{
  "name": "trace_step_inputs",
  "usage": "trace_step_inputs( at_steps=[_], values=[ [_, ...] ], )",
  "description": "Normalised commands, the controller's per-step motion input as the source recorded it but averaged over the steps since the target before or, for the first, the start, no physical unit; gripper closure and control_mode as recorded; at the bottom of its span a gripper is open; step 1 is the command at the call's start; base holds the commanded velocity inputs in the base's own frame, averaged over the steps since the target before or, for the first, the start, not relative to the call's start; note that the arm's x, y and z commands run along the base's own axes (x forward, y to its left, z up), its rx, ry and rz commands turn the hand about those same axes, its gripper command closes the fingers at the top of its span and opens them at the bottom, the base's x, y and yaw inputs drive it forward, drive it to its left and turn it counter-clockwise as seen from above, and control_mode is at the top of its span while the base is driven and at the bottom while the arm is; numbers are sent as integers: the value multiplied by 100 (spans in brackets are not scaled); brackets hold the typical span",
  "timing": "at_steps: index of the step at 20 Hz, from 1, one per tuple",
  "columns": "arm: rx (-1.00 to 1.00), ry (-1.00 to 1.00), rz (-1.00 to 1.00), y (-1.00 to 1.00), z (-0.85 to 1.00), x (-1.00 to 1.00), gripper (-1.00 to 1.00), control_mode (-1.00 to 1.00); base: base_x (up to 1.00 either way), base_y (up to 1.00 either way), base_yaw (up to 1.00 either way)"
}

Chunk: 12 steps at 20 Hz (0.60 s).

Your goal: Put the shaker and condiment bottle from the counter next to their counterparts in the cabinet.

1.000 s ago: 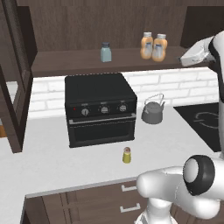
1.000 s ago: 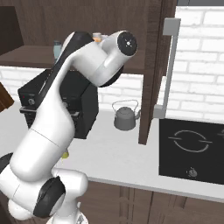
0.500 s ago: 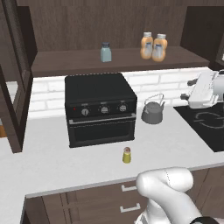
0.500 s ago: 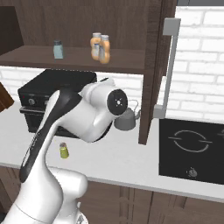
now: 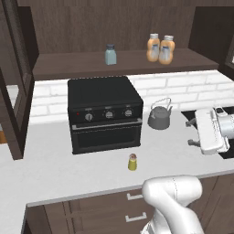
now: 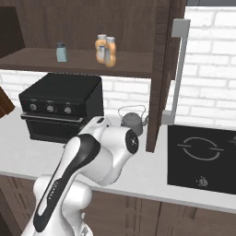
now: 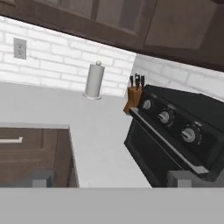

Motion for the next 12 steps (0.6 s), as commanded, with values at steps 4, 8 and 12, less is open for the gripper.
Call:
trace_step_inputs(
  at_steps=[4, 8, 12],
  values=[
    [-4, 5, 17, 0, -45, 6, -100, -100, 0, 0, 0],
    [-16, 3, 16, 4, -80, 0, -100, -100, 0, 0, 0],
    [-10, 1, 18, 12, -69, 0, -100, -100, 0, 0, 0]
  ],
)
